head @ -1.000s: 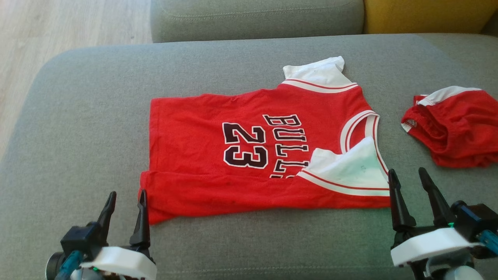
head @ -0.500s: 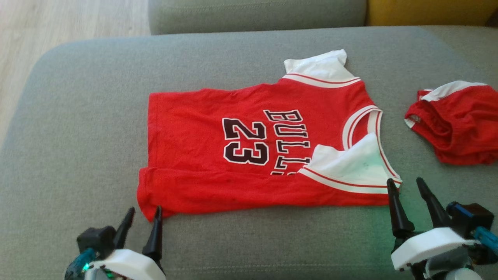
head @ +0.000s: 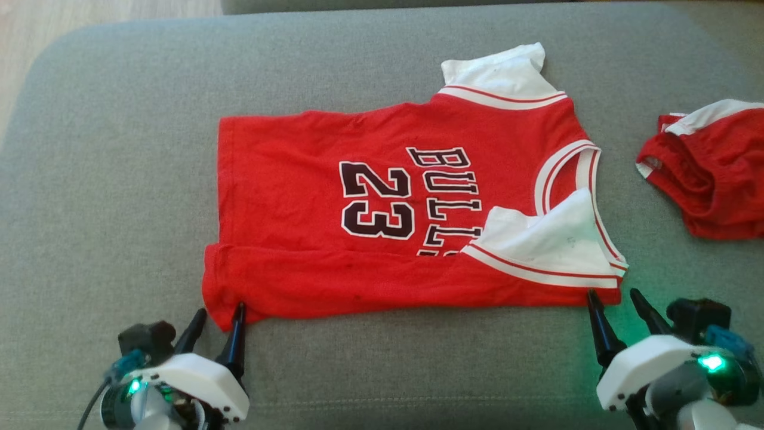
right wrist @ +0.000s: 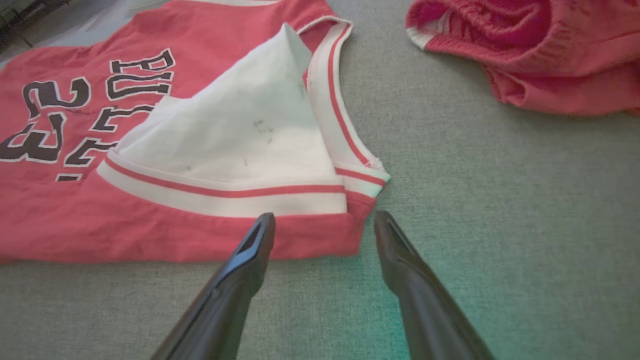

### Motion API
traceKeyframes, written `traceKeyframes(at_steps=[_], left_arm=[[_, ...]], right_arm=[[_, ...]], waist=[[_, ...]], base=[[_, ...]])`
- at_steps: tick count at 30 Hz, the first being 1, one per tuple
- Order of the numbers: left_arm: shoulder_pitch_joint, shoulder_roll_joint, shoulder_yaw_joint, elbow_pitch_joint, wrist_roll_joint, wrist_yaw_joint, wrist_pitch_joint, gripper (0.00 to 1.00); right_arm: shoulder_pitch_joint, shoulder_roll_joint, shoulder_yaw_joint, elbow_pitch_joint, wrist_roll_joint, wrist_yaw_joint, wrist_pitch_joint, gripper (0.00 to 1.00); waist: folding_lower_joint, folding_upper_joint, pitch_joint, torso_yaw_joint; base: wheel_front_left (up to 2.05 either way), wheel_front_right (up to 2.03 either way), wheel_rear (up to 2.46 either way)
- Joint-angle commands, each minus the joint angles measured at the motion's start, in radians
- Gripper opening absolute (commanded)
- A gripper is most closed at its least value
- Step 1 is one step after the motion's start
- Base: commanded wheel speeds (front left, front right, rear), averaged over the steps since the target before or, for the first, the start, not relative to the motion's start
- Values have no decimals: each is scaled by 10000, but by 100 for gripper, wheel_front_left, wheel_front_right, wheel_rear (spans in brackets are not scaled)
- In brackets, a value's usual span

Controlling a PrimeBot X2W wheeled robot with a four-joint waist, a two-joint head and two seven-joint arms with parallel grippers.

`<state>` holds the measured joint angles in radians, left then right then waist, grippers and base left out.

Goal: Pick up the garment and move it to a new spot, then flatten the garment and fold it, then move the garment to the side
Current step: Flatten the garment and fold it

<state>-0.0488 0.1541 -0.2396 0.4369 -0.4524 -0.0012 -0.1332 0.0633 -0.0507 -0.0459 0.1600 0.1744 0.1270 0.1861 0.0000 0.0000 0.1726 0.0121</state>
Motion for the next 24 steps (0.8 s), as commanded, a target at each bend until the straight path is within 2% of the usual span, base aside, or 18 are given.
traceKeyframes(at_steps=[1, 8, 9, 10, 11, 12, 13, 14, 15, 16, 24], left_arm=[[-395, 178, 428, -76, -66, -86, -24, 100], [-815, 276, 303, 670, -167, -424, 12, 100], [-889, 279, 272, 776, -196, -489, 49, 97], [-966, 294, 218, 880, -202, -554, 102, 69], [-1045, 311, 172, 964, -215, -623, 137, 45], [-1122, 336, 131, 1042, -239, -692, 182, 23], [-1196, 369, 98, 1114, -260, -749, 227, 0], [-1266, 411, 71, 1175, -265, -789, 246, 0], [-1323, 442, 47, 1233, -272, -822, 257, 0], [-1372, 474, 13, 1286, -267, -850, 270, 0], [-1400, 657, -161, 1104, -155, -886, 145, 0]], right_arm=[[-391, -64, 140, -209, -112, 37, 55, 100], [-716, -21, -143, 283, -88, 37, 372, 100], [-773, -17, -155, 350, -18, 37, 381, 100], [-823, -14, -134, 438, 45, 37, 416, 100], [-870, -11, -126, 507, 118, 37, 417, 100], [-915, -9, -126, 572, 190, 37, 417, 67], [-954, -7, -133, 632, 225, 37, 410, 44], [-992, -5, -127, 695, 297, 37, 414, 32], [-1030, -4, -120, 745, 336, 37, 403, 8], [-1063, -3, -123, 784, 361, 37, 372, 0], [-965, 2, -242, 681, 741, 37, 133, 0]], waist=[[0, 0, 89, -14], [0, 0, 305, 20], [0, 0, 327, 39], [0, 0, 337, 57], [0, 0, 346, 76], [0, 0, 359, 91], [0, 0, 371, 107], [0, 0, 381, 118], [0, 0, 390, 123], [0, 0, 395, 126], [0, 0, 331, 153]], base=[[0, 0, 0], [0, 0, 0], [0, 0, 0], [0, 0, 0], [0, 0, 0], [0, 0, 0], [0, 0, 0], [0, 0, 0], [0, 0, 0], [0, 0, 0], [0, 0, 0]])
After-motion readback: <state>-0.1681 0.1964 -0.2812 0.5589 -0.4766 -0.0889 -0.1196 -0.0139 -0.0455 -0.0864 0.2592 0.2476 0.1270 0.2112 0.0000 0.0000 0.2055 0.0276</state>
